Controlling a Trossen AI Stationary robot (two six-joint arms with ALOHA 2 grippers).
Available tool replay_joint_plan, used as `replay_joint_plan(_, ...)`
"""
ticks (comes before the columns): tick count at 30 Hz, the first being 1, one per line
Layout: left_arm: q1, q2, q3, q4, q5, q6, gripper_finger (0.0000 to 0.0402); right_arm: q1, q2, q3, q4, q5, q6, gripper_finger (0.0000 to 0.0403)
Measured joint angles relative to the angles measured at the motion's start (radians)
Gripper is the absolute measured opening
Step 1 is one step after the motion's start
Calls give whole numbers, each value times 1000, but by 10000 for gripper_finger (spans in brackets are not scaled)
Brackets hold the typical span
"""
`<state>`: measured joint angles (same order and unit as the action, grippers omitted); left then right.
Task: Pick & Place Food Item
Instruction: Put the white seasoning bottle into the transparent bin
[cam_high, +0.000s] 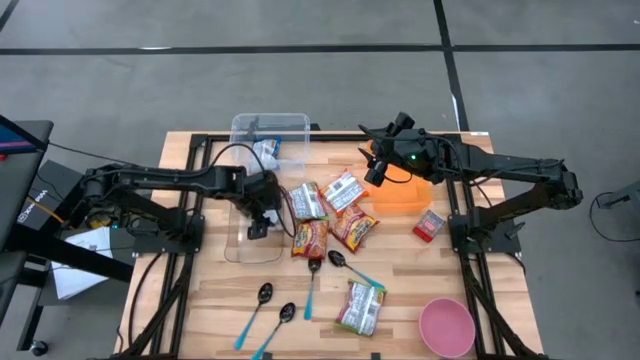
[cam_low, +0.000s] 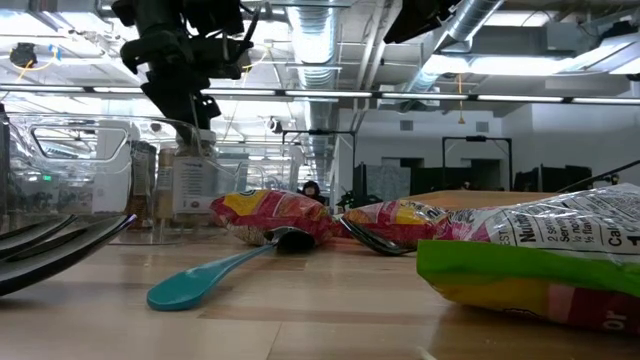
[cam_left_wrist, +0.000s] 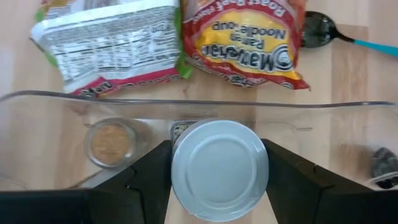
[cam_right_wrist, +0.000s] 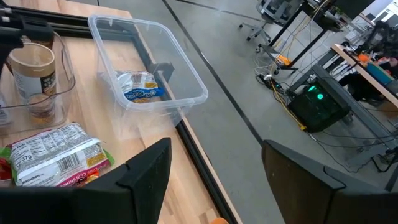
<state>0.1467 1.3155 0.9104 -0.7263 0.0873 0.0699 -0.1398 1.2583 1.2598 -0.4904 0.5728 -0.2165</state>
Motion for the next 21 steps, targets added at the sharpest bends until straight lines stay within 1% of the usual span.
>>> replay_joint_plan(6,36,21,0,0,21,40,204,0,0,0,0,0,0,244)
replay_joint_plan(9,46,42,0,2,52,62,204,0,0,0,0,0,15,244)
replay_joint_plan(16,47,78,3,13,56,83,204,0,0,0,-3,0,34,244)
replay_joint_plan(21,74,78,2,13,61,83,207,0,0,0,-3,0,34,244)
